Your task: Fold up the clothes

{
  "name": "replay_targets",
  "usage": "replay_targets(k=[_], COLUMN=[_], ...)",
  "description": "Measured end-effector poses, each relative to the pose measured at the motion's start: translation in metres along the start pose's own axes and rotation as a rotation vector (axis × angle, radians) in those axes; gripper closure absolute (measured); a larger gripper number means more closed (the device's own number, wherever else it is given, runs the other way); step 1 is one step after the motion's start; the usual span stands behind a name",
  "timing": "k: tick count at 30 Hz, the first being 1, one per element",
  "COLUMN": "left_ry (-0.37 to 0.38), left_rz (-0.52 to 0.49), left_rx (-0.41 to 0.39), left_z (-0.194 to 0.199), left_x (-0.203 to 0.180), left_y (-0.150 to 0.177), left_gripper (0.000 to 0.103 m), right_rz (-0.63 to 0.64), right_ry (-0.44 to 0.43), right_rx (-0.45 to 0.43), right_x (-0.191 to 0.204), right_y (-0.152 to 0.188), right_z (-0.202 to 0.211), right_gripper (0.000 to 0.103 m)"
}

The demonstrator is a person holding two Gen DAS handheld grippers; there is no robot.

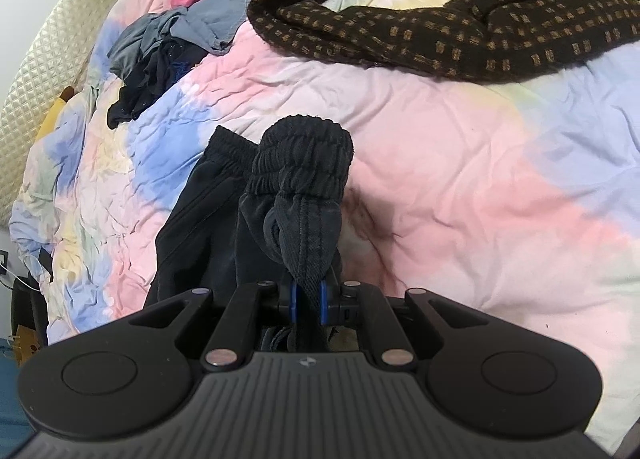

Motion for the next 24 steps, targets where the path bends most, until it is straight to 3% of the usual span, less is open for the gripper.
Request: replay_targets(k=[2,4,9,15,20,24], left_ry=[0.055,0.065,0.04,0.025,0.01,-0.011], left_rz=[-0.064,-0.105,-0.171,-0.202,-0.275,-0.337], left_rx=[0.04,0.06,0.049,0.083,0.245,0.327], left_z=[0.002,0.002,0.023,0.032,0.001,-0.039], left_x=[0.001,0.005,0.027,0.074,0.097,0.102], left_y=[0.001,0.002,-0.01,-0.033,0.019,0.065], left_gripper=[0.018,0.015,0.002,0.002,0.007,0.02], right_rz=[-0.006,-0.009,0.004,0.032,0.045,0.048], right_ry=[0.002,0.003,-0.004,-0.013,-0.014,-0.014], right_rx=[0.002,0.005,0.012,0.016,0.018,0.015], right_x=[-0.001,-0.001,0.004,0.009,0.009,0.007], right_y=[0.001,0.002,0.002,0.003,0.006,0.007], right_z=[-0.002,-0.004,-0.008,-0.01,-0.009,-0.006], right_gripper=[0.093,0.093,0.093,0.093,0.093,0.093])
Point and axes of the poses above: each gripper's, at about its wrist camera, not at the fingertips, and z roughly against the way its jaws point, x to its left, y to its underside, the point moved 3 cm from there along -z, roughly the way its jaws point, and after that the axes turned 9 degrees about -x, right-handed, at the moved point
